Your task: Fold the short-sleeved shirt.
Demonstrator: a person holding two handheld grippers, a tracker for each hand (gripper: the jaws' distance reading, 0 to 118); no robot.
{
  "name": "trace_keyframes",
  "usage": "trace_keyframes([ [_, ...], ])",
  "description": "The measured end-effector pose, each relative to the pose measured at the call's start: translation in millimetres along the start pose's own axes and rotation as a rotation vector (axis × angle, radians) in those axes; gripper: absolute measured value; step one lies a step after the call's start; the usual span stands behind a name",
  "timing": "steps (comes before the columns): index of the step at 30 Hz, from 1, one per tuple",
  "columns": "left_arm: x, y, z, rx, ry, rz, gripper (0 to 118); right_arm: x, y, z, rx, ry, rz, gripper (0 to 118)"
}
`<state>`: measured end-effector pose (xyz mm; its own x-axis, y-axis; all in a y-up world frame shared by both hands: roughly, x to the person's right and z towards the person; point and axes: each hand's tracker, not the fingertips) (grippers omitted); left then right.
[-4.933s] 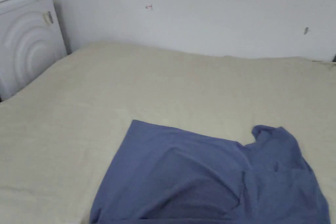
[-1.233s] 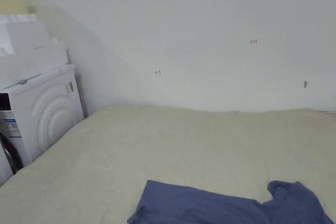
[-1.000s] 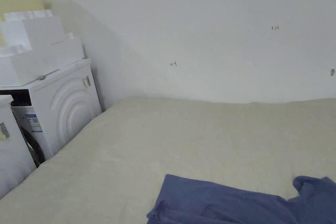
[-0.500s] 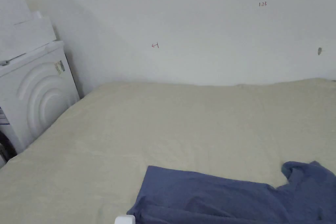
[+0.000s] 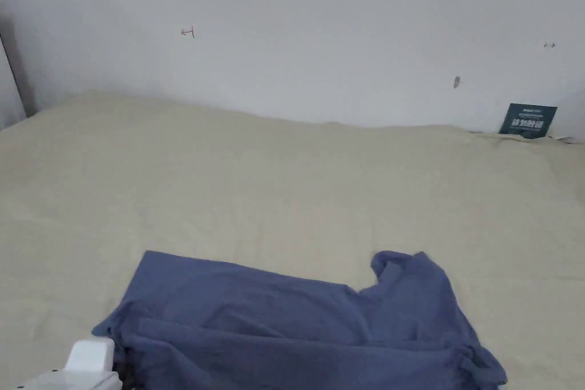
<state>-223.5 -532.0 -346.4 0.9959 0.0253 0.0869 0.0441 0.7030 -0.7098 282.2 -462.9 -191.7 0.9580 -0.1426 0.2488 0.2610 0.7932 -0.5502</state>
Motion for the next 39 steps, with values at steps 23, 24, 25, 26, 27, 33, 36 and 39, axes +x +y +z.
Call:
trace_keyframes([
  [23, -16, 11, 67, 0.067, -0.077, 0.111, 9, 29, 15, -53, -0.196, 0.023, -0.122, 6],
  [24, -20, 6, 73, 0.074, -0.077, 0.117, 9, 29, 17, -47, -0.19, 0.028, -0.118, 6],
  [25, -23, 4, 80, 0.07, -0.083, 0.12, 8, 28, 18, -41, -0.187, 0.029, -0.112, 6],
  [26, -26, -1, 89, 0.065, -0.089, 0.124, 8, 29, 18, -35, -0.185, 0.03, -0.106, 6],
  [27, -29, -9, 98, 0.067, -0.093, 0.123, 8, 30, 17, -28, -0.189, 0.036, -0.094, 6],
  [33, -33, -61, 133, 0.02, -0.112, 0.124, 8, 33, -8, 4, -0.252, 0.024, -0.009, 6],
  [36, -27, -81, 131, -0.017, -0.122, 0.106, 8, 32, -26, 1, -0.266, -0.007, 0.054, 6],
  [39, -29, -88, 118, -0.047, -0.112, 0.125, 22, 32, -37, -9, -0.266, -0.012, 0.046, 31],
])
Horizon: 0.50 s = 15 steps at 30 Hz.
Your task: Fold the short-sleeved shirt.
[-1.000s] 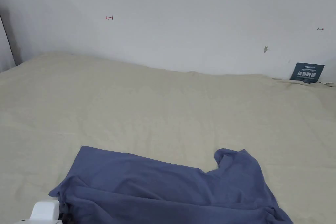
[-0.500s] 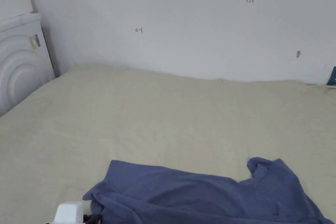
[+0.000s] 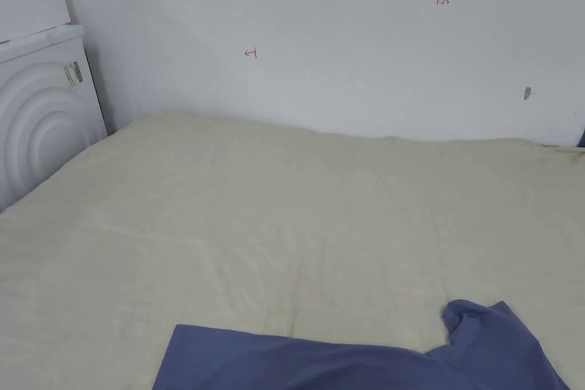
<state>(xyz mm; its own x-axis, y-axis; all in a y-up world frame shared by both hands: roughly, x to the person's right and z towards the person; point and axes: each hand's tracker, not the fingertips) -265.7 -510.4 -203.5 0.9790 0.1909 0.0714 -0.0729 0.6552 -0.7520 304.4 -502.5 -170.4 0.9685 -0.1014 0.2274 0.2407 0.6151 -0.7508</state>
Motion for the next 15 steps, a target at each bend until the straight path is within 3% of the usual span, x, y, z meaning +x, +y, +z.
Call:
trace_keyframes([
  [2, -6, 5, 4, -0.009, 0.021, 0.027, 55, -1, -3, 1, 0.013, -0.066, 0.053, 76],
  [4, -12, 8, 20, 0.051, 0.158, 0.039, 60, 1, -9, 18, 0.075, -0.123, 0.129, 80],
  [5, -13, 11, 36, 0.088, 0.186, -0.026, 66, 1, -10, 35, 0.128, -0.114, 0.146, 83],
  [7, -4, 23, 68, 0.225, 0.232, -0.162, 66, -1, -8, 71, 0.261, -0.067, 0.139, 83],
  [11, 31, 53, 140, 0.445, 0.219, -0.225, 67, -23, 9, 144, 0.482, 0.009, 0.131, 83],
  [15, 67, 70, 191, 0.617, 0.13, -0.217, 66, -54, 24, 188, 0.586, 0.109, 0.115, 83],
])
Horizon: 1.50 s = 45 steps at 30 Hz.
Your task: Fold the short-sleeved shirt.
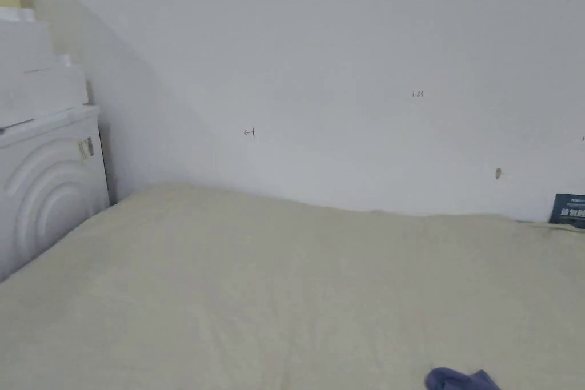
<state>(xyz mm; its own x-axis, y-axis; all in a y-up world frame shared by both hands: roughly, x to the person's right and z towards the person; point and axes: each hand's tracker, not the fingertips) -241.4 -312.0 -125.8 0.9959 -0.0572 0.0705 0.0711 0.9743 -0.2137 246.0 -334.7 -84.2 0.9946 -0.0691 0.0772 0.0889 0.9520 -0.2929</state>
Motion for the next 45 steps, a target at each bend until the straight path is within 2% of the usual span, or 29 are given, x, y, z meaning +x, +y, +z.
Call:
trace_keyframes([
  [5, 22, 19, 15, 0.039, -0.07, 0.049, 65, -31, 12, 9, 0.048, 0.09, -0.006, 82],
  [7, 26, 15, 16, 0.036, -0.082, 0.067, 54, -41, 8, 8, 0.039, 0.099, -0.007, 76],
  [9, 30, 11, 19, 0.029, -0.107, 0.075, 30, -51, 2, 10, 0.036, 0.11, 0.003, 58],
  [10, 32, 8, 18, 0.025, -0.103, 0.076, 23, -54, 0, 10, 0.026, 0.12, 0.013, 48],
  [13, 34, -1, 19, -0.012, -0.116, 0.055, 6, -63, -10, 10, 0.006, 0.133, 0.036, 22],
  [15, 35, -10, 19, -0.031, -0.113, 0.059, 0, -67, -14, 10, -0.018, 0.145, 0.048, 3],
  [20, 37, -25, 21, -0.084, -0.108, 0.02, 0, -72, -22, 10, -0.047, 0.172, 0.051, 0],
  [24, 32, -28, 20, -0.102, -0.105, 0.048, 0, -73, -21, 7, -0.052, 0.162, 0.074, 0],
  [31, 21, -34, -4, -0.163, -0.083, 0.076, 0, -71, -25, 1, -0.076, 0.163, 0.042, 0],
  [32, 17, -37, -15, -0.179, -0.061, 0.085, 6, -70, -27, 0, -0.086, 0.166, 0.032, 0],
  [34, 8, -43, -37, -0.167, -0.04, 0.123, 29, -69, -31, -2, -0.1, 0.17, 0.023, 0],
  [36, -2, -42, -71, -0.239, -0.041, 0.158, 61, -69, -36, -3, -0.117, 0.169, 0.026, 0],
  [37, -6, -42, -90, -0.285, -0.067, 0.156, 66, -68, -39, -5, -0.124, 0.166, 0.026, 0],
  [41, -10, -55, -181, -0.377, -0.047, 0.073, 67, -62, -49, -21, -0.187, 0.163, -0.012, 0],
  [45, -9, -88, -272, -0.586, -0.032, 0.041, 67, -56, -57, -39, -0.238, 0.145, -0.038, 0],
])
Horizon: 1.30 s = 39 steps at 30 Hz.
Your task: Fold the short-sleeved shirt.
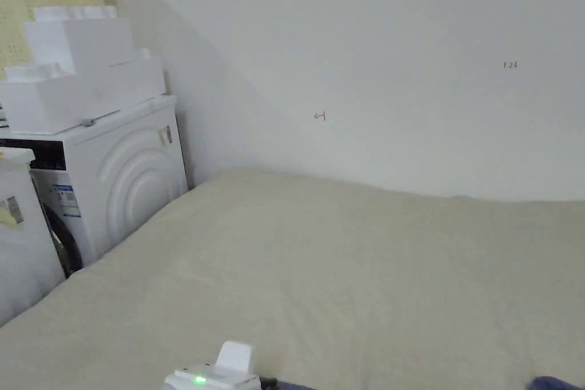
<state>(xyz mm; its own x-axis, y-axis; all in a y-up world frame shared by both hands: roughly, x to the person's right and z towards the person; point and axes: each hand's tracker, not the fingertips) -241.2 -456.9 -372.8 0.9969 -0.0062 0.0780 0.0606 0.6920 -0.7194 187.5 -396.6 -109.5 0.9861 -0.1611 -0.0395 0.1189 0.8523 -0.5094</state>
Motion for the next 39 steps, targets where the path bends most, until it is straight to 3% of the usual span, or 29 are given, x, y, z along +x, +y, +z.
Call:
trace_keyframes([
  [3, -2, 2, -49, -0.116, -0.006, 0.013, 67, 8, -5, -11, -0.041, -0.016, -0.012, 1],
  [10, 2, -8, -79, -0.044, -0.042, -0.099, 71, 26, -15, -26, -0.122, -0.047, -0.036, 1],
  [12, 1, -9, -77, -0.054, -0.036, -0.081, 68, 29, -15, -30, -0.134, -0.05, -0.053, 1],
  [13, 2, -10, -75, -0.054, -0.034, -0.076, 59, 31, -16, -31, -0.134, -0.046, -0.06, 1],
  [14, 5, -12, -73, -0.049, -0.035, -0.084, 43, 32, -16, -32, -0.132, -0.044, -0.066, 2],
  [15, 11, -14, -70, -0.027, -0.028, -0.105, 16, 31, -15, -35, -0.134, -0.046, -0.064, 4],
  [16, 15, -15, -69, -0.027, -0.042, -0.106, 4, 31, -13, -37, -0.134, -0.058, -0.052, 9],
  [17, 22, -17, -67, -0.037, -0.038, -0.114, 4, 31, -10, -40, -0.13, -0.076, -0.023, 22],
  [18, 25, -19, -70, -0.043, 0.005, -0.144, 4, 33, -5, -42, -0.113, -0.096, 0.008, 55],
  [19, 26, -19, -71, -0.037, -0.006, -0.14, 4, 35, 0, -46, -0.104, -0.105, 0.032, 78],
  [20, 24, -20, -75, -0.041, -0.004, -0.131, 4, 40, 7, -52, -0.105, -0.109, 0.053, 89],
  [21, 21, -20, -77, -0.046, -0.006, -0.11, 4, 46, 18, -61, -0.103, -0.103, 0.065, 92],
  [25, 12, -15, -77, -0.063, -0.038, -0.046, 4, 86, 63, -120, -0.14, -0.133, 0.108, 92],
  [29, 7, -11, -76, -0.092, -0.065, 0.011, 4, 146, 94, -209, -0.345, -0.212, -0.006, 92],
  [31, 9, -11, -78, -0.098, -0.059, 0.026, 4, 170, 98, -246, -0.424, -0.23, -0.025, 89],
  [35, 10, -4, -80, -0.131, -0.053, 0.007, 4, 186, 91, -292, -0.561, -0.308, 0.032, 84],
  [37, 8, -3, -81, -0.141, -0.059, 0.016, 4, 190, 80, -295, -0.583, -0.297, -0.027, 38],
  [38, 8, -3, -81, -0.14, -0.06, 0.013, 4, 185, 75, -291, -0.535, -0.244, -0.044, 24],
  [39, 9, -4, -81, -0.139, -0.06, 0.012, 4, 178, 75, -289, -0.517, -0.311, 0.021, 24],
])
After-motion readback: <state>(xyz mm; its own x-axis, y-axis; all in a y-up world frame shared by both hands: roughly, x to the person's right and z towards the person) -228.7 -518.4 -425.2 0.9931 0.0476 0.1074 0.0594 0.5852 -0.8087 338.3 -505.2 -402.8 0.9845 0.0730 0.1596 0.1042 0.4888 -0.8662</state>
